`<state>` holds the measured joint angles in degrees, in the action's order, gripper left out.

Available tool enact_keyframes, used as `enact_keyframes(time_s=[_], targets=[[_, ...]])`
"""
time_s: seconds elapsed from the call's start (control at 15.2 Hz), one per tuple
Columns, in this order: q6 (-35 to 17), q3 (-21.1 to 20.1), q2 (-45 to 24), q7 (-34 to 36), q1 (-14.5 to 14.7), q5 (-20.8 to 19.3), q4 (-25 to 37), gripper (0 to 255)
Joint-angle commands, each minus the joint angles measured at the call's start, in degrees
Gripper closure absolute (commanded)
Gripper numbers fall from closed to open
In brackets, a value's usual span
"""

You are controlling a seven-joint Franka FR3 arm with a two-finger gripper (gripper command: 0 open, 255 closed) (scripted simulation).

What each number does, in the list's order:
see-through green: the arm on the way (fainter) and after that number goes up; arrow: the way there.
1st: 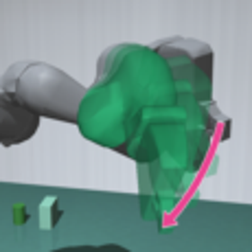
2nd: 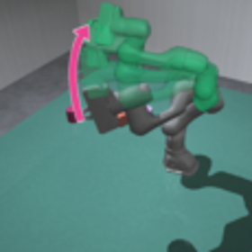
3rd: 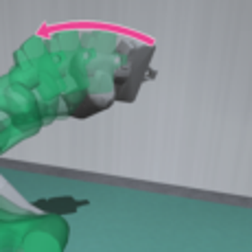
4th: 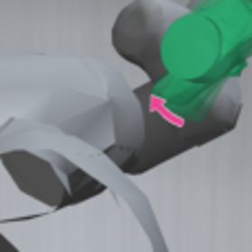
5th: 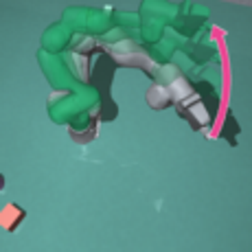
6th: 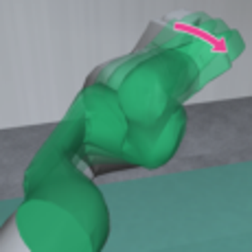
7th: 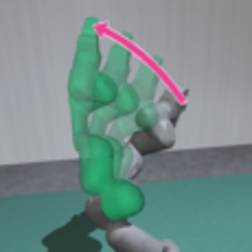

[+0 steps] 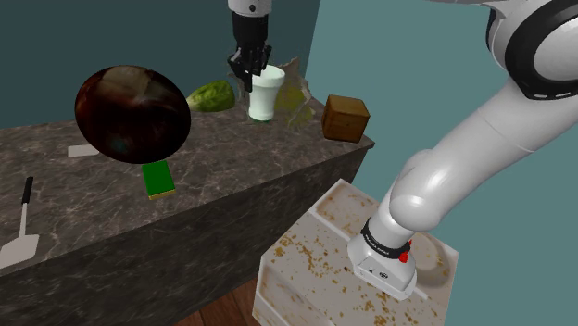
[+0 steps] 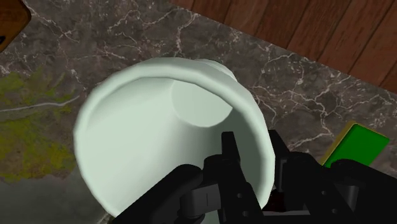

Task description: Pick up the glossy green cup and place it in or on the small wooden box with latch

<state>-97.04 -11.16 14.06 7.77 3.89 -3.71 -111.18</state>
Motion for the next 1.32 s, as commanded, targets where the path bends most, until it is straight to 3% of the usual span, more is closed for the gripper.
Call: enact_keyframes(time_s=[0.0, 0.59, 1.25], targets=[[0.94, 0.82, 0.76, -1.35, -0.46, -0.06, 0.3, 255], [1.02, 9.27, 6.25, -13.89, -4.92, -1.93, -3.93, 255], [1.08, 19.02, 6.6, -27.9, -9.88, -4.87, -2.58, 255]])
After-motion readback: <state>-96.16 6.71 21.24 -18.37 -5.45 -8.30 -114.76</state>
